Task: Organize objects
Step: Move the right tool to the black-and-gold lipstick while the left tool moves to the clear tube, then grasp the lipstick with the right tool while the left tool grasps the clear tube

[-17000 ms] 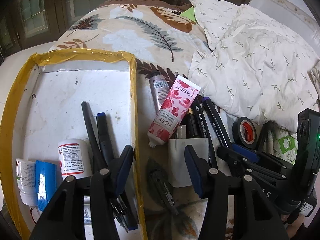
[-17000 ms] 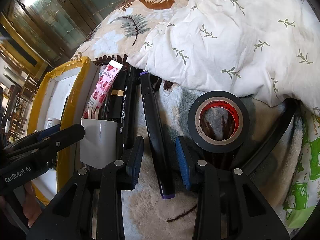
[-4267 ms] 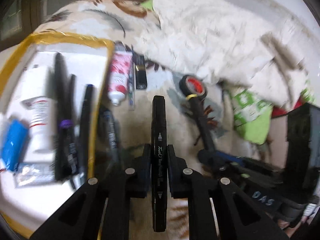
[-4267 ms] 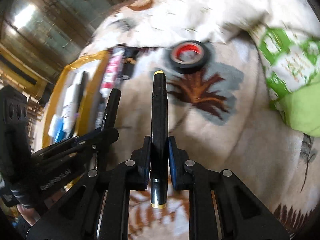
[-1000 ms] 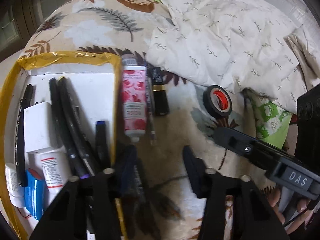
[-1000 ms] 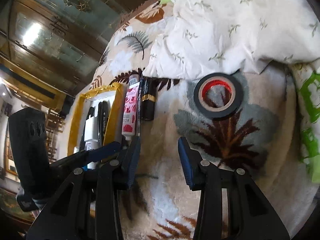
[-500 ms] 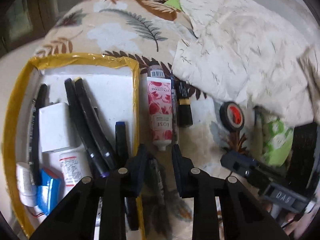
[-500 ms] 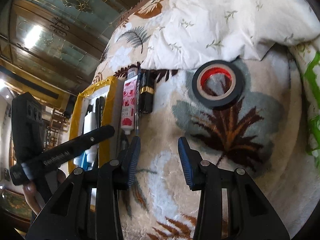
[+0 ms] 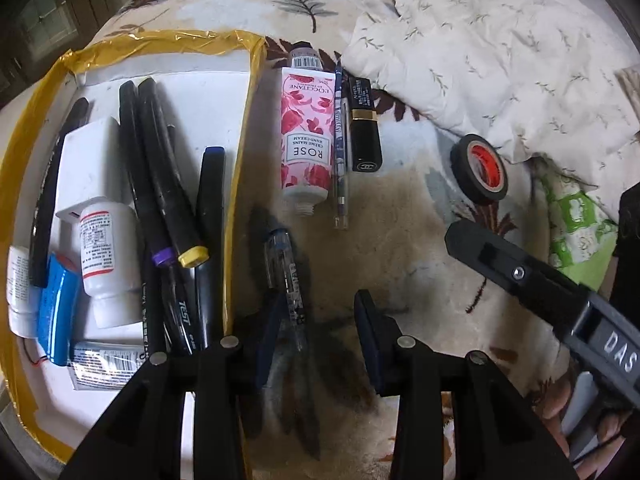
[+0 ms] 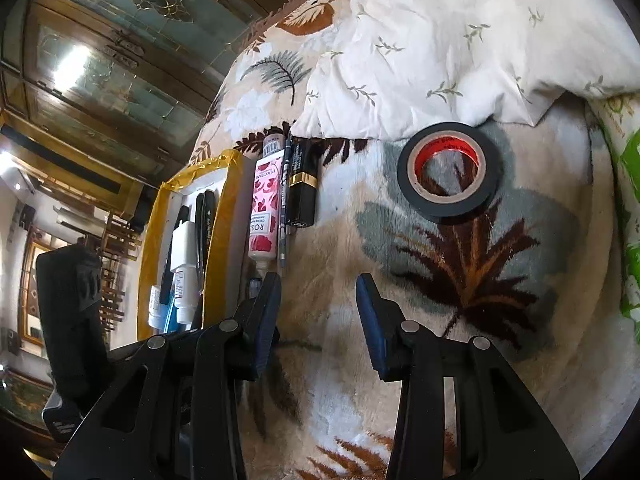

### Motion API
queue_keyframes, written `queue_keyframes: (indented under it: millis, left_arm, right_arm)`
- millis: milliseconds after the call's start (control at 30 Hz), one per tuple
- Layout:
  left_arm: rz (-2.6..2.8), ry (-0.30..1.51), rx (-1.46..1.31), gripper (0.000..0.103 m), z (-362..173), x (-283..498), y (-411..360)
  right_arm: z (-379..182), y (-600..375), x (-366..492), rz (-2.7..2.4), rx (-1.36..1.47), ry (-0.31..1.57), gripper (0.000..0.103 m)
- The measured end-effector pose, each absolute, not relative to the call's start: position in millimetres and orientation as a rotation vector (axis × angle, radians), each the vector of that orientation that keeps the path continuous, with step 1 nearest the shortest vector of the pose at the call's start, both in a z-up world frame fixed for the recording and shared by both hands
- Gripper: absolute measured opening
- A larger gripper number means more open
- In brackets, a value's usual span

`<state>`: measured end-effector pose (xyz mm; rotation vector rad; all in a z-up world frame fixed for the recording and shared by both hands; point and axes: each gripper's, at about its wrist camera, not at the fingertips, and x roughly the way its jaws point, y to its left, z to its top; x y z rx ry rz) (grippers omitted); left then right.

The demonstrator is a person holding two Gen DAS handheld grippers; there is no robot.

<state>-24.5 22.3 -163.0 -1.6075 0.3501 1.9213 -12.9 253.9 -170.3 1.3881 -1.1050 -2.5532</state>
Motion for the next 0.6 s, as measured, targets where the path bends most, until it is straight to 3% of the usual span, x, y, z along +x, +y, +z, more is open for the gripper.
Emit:
queue_keyframes:
  millis: [33, 67, 100, 133, 267, 600]
  left_arm:
    - [1.927, 0.363, -1.607, 0.035, -163.5, -24.4, 23.4]
    - [1.944, 0.380, -1.604, 0.026, -164.1, -24.7, 22.8]
    - [1.963, 0.391, -1.599, 0.010, -164.3, -25.5, 20.7]
    - [1.971, 0.386, -1.596, 0.009, -164.7, -27.3, 16.7]
    - [1.906, 0.247, -1.558, 0.008, -161.8, -26.8, -3.3]
    - [1.893, 0.186, -1.439, 0.008, -164.4, 2.7, -23.1]
  right_arm:
    - [-170.5, 253.6, -12.9, -2.549, 1.389, -1.105, 0.039]
    - [-171.9, 253.2, -13.2, -2.545, 1.393, -1.104, 0.039]
    - [-172.7, 253.2, -13.7, -2.545, 1.395, -1.107, 0.039]
    - [-172.9, 253.3, -14.2, -2.545, 1.395, -1.109, 0.039]
    - [-173.3, 252.6, -19.6, -2.540, 1.401, -1.096, 0.039]
    - [-167.4, 248.7, -52.9, -2.571, 1.425, -1.012, 0.039]
